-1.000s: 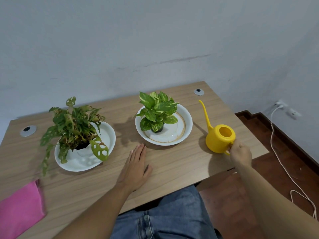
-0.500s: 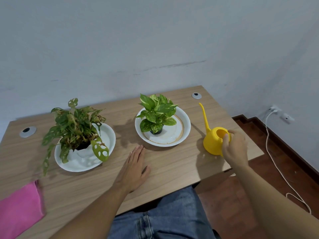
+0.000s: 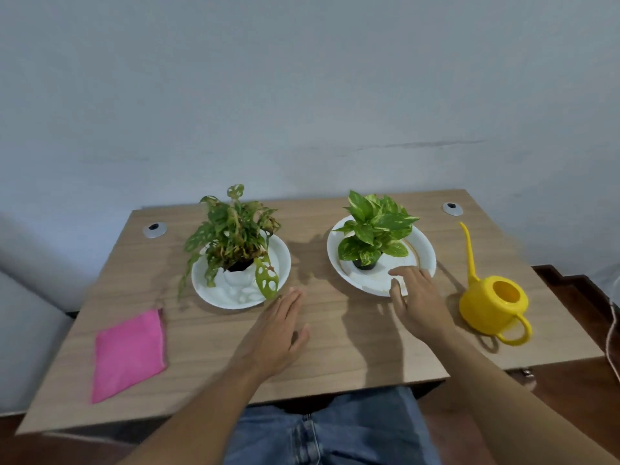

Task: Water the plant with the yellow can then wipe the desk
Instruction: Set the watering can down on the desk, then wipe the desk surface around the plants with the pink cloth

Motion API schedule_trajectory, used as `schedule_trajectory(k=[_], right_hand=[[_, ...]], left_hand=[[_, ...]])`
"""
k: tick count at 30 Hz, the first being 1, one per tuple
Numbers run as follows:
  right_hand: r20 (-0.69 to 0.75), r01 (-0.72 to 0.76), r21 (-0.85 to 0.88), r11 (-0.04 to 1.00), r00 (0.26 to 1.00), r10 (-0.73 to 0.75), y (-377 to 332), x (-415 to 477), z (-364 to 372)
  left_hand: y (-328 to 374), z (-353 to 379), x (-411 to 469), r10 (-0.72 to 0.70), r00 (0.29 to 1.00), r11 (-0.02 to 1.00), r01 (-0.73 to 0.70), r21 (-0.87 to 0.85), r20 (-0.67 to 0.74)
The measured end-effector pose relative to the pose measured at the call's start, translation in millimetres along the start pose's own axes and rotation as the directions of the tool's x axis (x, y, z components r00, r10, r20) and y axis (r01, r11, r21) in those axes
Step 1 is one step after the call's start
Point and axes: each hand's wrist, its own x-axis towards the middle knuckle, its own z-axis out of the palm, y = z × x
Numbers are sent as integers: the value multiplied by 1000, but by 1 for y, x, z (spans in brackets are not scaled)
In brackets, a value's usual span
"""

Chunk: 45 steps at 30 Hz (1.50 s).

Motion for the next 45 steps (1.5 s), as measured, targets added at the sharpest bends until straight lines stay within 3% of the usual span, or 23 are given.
schedule_trajectory(k=[4, 10, 15, 21, 25, 29, 31, 34, 40, 45], right_hand=[[73, 75, 84, 994, 994, -82, -33, 11, 33], [229, 55, 163, 985, 969, -92, -78, 22, 78], [405, 37, 150, 988, 909, -95, -123, 33, 117], [321, 105, 191, 976, 933, -163, -157, 41, 141], [360, 82, 192, 978, 921, -148, -160, 46, 147], [317, 60, 53, 997, 946, -74, -160, 44, 150], [311, 95, 66, 993, 944, -111, -166, 40, 150], [355, 228, 157, 961, 895, -270, -185, 34, 155], [371, 384, 311, 869, 793, -483, -259, 10, 192], [396, 511, 354, 783, 677, -620, -336, -2, 233]], left_hand=[[-24, -17, -29, -33, 997, 999, 32, -19, -76], [-53, -37, -68, -110, 969, 994, 107, -26, -220], [-100, -35, -93, -319, 909, 947, 315, -59, -266], [-132, -32, -99, -387, 911, 922, 378, -84, -146], [-136, -35, -99, -399, 910, 917, 393, -75, -109], [-146, -53, -101, -412, 900, 911, 405, -75, -141], [-157, -69, -109, -446, 877, 894, 443, -61, -176], [-188, -87, -135, -540, 812, 839, 542, -58, -219], [-244, -93, -190, -626, 759, 778, 622, -84, -180], [-261, -79, -217, -581, 793, 812, 581, -61, -184]])
